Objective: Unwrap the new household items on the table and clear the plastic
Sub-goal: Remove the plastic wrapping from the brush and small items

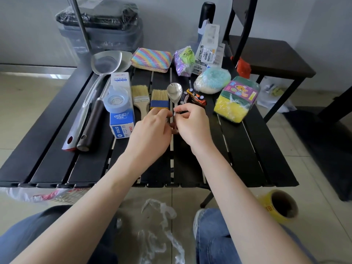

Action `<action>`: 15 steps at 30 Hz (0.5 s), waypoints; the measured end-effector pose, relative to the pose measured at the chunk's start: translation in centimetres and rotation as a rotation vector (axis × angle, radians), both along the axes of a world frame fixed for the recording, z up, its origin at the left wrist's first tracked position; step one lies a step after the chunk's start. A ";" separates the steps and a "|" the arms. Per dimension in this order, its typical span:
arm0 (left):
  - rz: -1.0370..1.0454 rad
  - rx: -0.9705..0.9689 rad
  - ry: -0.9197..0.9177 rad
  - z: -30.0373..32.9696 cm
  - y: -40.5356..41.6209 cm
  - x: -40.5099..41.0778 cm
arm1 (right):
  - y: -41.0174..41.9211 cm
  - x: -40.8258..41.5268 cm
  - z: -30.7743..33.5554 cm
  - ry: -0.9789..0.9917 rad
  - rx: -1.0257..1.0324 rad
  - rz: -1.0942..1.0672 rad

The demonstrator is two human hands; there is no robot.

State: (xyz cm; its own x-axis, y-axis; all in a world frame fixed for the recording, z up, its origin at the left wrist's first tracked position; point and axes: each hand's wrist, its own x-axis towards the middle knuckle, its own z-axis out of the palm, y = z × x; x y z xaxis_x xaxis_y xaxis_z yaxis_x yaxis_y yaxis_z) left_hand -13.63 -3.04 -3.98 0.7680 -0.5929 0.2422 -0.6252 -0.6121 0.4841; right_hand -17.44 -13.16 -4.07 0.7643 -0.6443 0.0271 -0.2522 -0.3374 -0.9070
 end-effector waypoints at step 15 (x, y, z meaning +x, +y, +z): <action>-0.225 -0.284 0.108 3.6 2.9 0.5 | 0.8 0.0 0.9 0.138 -0.536 0.098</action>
